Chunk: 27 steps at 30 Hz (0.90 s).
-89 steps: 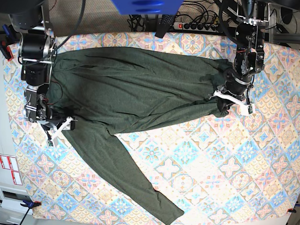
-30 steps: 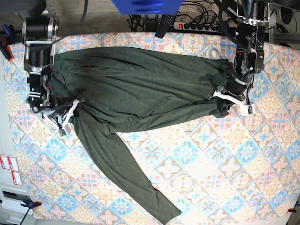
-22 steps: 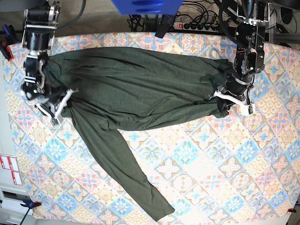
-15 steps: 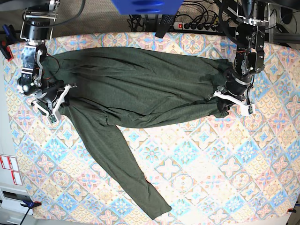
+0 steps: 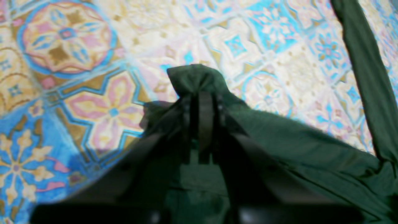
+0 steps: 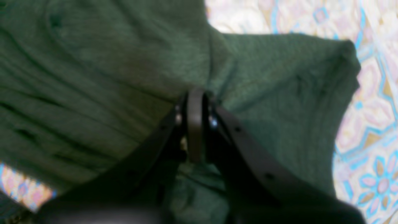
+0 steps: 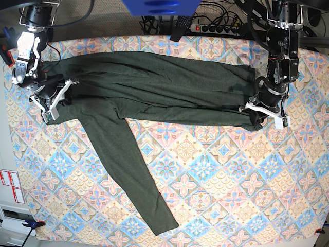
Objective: Fold the T-shirt properly
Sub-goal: 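Drag both grippers toward the shoulder edge, folding the shirt lengthwise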
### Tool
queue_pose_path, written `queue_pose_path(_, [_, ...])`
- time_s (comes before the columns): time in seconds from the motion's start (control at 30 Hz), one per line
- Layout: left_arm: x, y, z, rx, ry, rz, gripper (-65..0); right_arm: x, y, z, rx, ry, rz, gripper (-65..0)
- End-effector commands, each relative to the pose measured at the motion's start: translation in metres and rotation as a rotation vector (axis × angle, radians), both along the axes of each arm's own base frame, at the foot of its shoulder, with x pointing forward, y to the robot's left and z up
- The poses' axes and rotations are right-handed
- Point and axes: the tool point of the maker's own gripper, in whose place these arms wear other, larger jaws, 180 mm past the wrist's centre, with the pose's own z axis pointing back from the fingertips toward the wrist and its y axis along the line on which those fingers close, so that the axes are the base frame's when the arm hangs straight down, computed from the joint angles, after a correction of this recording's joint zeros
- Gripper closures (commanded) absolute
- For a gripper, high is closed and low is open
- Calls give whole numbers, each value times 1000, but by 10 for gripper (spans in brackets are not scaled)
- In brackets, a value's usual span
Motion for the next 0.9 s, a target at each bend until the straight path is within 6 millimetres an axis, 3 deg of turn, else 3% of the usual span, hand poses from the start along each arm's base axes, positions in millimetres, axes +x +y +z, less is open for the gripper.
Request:
queue_pose_path(0.0, [9, 3, 15, 12, -53, -6, 0, 7, -4, 14, -13, -40, 25, 0])
queue_pose_path(0.23, [-1, 11, 9, 36, -25, -11, 0, -1, -21, 26, -49, -60, -6, 0])
queue_pose_path(0.57, [-11, 8, 20, 59, -35, -47, 0, -23, -38, 20, -62, -23, -54, 0])
queue_pose_path(0.7, [-19, 10, 16, 63, -17, -50, 0, -31, -39, 16, -64, -8, -56, 0])
queue_pose_path(0.87, [-27, 13, 10, 73, 6, -50, 0, -33, -55, 22, -77, -20, -102, 0])
